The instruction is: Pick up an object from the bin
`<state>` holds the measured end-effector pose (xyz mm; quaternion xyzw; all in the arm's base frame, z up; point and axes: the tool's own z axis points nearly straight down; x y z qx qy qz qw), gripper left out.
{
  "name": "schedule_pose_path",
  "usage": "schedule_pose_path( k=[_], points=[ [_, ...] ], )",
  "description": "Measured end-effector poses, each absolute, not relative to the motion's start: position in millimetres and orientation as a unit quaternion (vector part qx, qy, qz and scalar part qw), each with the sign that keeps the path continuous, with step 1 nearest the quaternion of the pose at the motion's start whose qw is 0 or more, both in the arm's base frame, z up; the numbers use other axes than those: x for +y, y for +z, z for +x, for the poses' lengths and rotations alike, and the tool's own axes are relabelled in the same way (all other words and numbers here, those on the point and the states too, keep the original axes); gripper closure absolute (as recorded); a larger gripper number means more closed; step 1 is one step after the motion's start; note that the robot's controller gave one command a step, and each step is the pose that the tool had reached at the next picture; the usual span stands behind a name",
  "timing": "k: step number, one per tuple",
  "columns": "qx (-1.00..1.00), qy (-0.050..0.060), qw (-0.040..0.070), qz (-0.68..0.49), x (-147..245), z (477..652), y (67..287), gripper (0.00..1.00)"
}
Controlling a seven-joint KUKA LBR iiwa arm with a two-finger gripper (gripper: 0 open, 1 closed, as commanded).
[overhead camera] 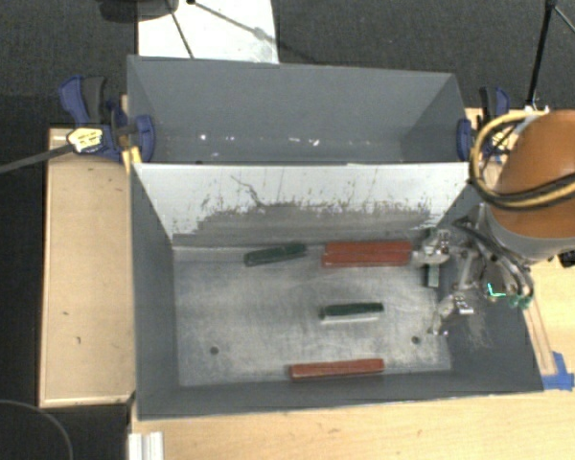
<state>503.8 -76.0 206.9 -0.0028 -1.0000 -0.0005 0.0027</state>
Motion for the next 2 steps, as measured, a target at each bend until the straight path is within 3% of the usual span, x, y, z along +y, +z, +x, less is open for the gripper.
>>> schedule_pose_path(
  k=[1, 2],
  points=[
    [-1.000, 0.000, -0.001, -0.002, -75.8, 505.5, 210.9, 0.00],
    [-1.000, 0.001, -0.006, 0.016, -64.0, 522.0, 169.5, 0.00]
  ],
)
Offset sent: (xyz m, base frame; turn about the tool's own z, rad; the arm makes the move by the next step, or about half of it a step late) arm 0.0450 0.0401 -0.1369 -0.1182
